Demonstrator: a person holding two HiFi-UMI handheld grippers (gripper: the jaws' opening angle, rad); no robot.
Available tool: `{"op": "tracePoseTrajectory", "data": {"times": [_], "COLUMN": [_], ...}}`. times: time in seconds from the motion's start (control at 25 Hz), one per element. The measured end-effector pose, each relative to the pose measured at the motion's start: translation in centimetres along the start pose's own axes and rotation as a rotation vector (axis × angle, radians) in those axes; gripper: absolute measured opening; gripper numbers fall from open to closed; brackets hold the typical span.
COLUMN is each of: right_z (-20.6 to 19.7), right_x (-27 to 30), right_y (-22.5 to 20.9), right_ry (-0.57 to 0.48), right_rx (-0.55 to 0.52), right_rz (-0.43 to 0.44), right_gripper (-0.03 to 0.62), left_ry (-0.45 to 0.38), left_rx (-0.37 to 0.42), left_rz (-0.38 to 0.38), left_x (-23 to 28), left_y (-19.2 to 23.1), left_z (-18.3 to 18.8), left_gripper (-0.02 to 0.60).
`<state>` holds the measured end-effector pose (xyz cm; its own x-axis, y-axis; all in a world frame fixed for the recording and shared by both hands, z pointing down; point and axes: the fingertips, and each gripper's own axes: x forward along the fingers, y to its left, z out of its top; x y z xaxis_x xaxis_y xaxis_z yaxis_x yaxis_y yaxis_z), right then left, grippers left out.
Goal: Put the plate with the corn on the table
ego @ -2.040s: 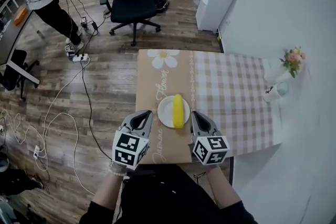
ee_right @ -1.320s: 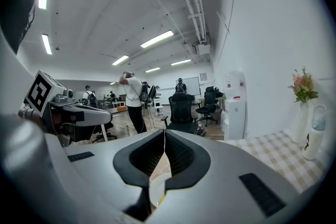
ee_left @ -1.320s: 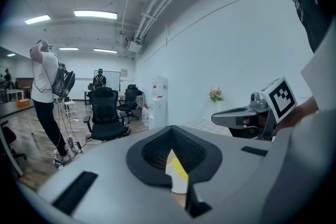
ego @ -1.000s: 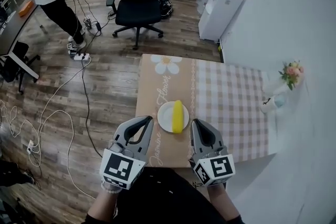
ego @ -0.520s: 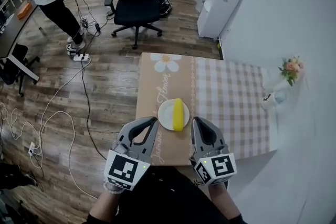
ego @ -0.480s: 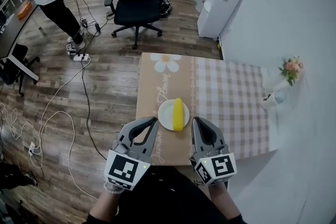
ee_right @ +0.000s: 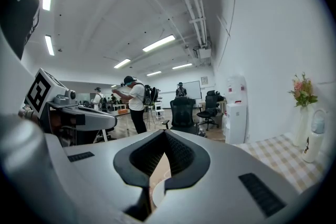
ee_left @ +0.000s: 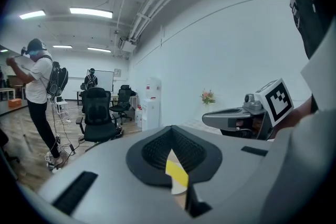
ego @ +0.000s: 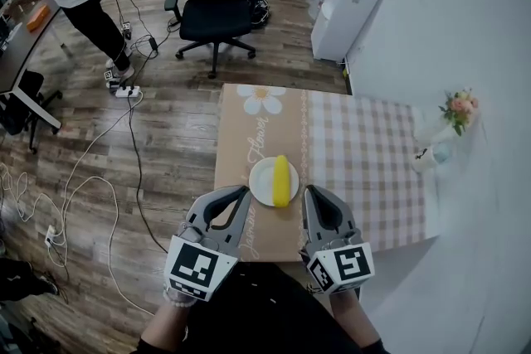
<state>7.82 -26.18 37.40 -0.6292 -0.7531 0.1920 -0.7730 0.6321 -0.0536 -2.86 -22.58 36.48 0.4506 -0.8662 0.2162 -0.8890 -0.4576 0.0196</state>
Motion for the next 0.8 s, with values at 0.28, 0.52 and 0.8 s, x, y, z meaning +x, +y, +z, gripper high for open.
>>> {"op": "tracePoseTrajectory", "data": {"times": [0.28,0.52,0.8], "right_z": [0.32,0.32,0.21], "right_x": [-0.03,0.01,0.19], "right_y": [0.51,0.69,0.67], "right_ry": [-0.004,-0.006,-0.008], "right_rx": [-0.014,-0.015,-0.013], "right_rz": [0.018,0.023,0.023], "right_gripper": [0.04,0.04,0.04], "left_ry": [0.011,-0.004,-0.001], "left_rx": [-0.019,0.019,0.024], "left_rz": [0.002,-0.012,-0.022], "left_x": [-0.05,-0.01,0.22], "left_y": [-0.33,-0.34,-0.47], "left_z": [0.1,-0.34,-0.66], "left_gripper": [0.012,0.012,0.012]}}
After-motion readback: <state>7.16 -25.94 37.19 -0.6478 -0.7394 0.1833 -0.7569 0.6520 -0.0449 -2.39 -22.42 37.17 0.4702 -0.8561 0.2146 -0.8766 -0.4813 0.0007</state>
